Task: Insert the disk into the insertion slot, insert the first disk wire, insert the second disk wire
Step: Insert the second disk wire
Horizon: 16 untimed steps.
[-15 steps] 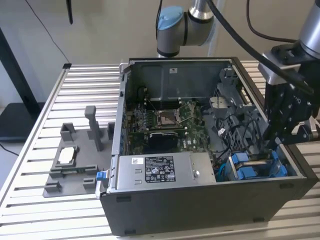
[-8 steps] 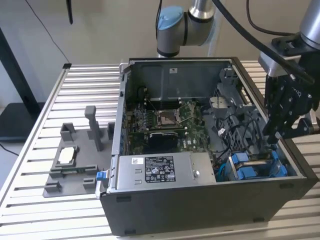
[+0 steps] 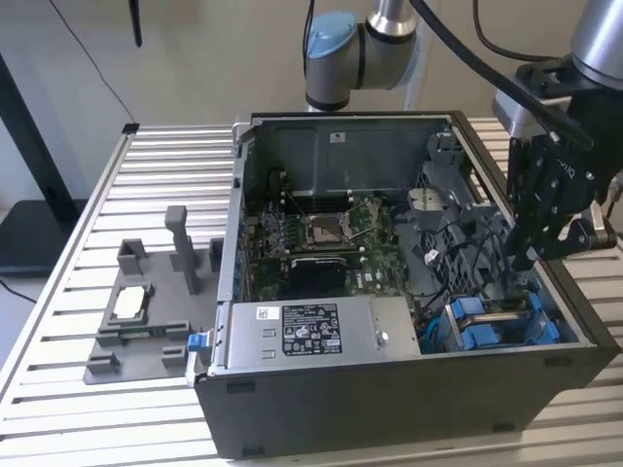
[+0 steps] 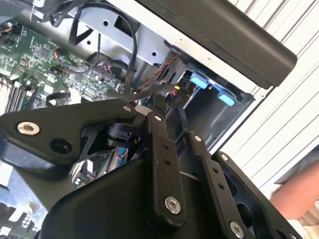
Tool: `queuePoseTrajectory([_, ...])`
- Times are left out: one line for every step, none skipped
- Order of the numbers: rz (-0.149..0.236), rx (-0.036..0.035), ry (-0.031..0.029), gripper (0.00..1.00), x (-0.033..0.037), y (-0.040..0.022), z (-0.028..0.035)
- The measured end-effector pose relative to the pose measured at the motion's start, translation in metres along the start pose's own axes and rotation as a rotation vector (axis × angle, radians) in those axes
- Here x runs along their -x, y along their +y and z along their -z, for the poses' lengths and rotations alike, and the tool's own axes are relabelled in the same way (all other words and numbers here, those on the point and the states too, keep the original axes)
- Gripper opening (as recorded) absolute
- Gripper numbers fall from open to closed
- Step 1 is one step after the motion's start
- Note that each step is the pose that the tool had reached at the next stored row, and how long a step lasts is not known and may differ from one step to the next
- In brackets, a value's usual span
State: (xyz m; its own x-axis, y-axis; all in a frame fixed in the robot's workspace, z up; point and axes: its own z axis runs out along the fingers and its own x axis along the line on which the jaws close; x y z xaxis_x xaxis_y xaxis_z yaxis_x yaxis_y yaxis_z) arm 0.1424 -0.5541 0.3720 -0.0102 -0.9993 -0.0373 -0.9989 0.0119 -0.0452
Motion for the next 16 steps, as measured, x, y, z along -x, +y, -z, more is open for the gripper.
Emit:
queuePoseTrajectory([-0.001, 0.0, 0.0001, 0.27, 0.0007, 0.001, 0.0015])
queuePoseTrajectory([-0.001, 0.0, 0.0001, 0.27, 0.0013, 0.0019, 0.0031])
queuePoseTrajectory([-0.002, -0.0001, 0.0001, 0.27, 0.002, 0.0028, 0.0048])
queuePoseTrajectory([-0.003, -0.0001, -0.0002, 0.27, 0.0026, 0.0036, 0.0066])
queuePoseTrajectory([-0.003, -0.0001, -0.0005, 0.27, 0.0033, 0.0046, 0.0087])
queuePoseTrajectory([-0.004, -0.0001, -0.0009, 0.27, 0.0038, 0.0056, 0.0107])
queuePoseTrajectory([-0.005, -0.0001, -0.0015, 0.27, 0.0043, 0.0067, 0.0125])
queuePoseTrajectory([-0.006, -0.0001, -0.0023, 0.27, 0.0048, 0.0079, 0.0138])
queuePoseTrajectory([-0.007, -0.0002, -0.0029, 0.27, 0.0054, 0.0092, 0.015])
queuePoseTrajectory([-0.007, -0.0002, -0.0034, 0.27, 0.006, 0.0105, 0.0159])
queuePoseTrajectory([-0.008, -0.0003, -0.0039, 0.27, 0.0065, 0.0119, 0.0168])
queuePoseTrajectory([-0.008, -0.0004, -0.0045, 0.27, 0.0072, 0.0135, 0.0177])
queuePoseTrajectory([-0.009, -0.0004, -0.0051, 0.27, 0.0079, 0.0149, 0.0186])
queuePoseTrajectory([-0.01, -0.0005, -0.0054, 0.27, 0.0085, 0.0159, 0.0195])
queuePoseTrajectory([-0.01, -0.0006, -0.006, 0.27, 0.0092, 0.017, 0.0204])
queuePoseTrajectory([-0.011, -0.0006, -0.0069, 0.27, 0.01, 0.0178, 0.0211])
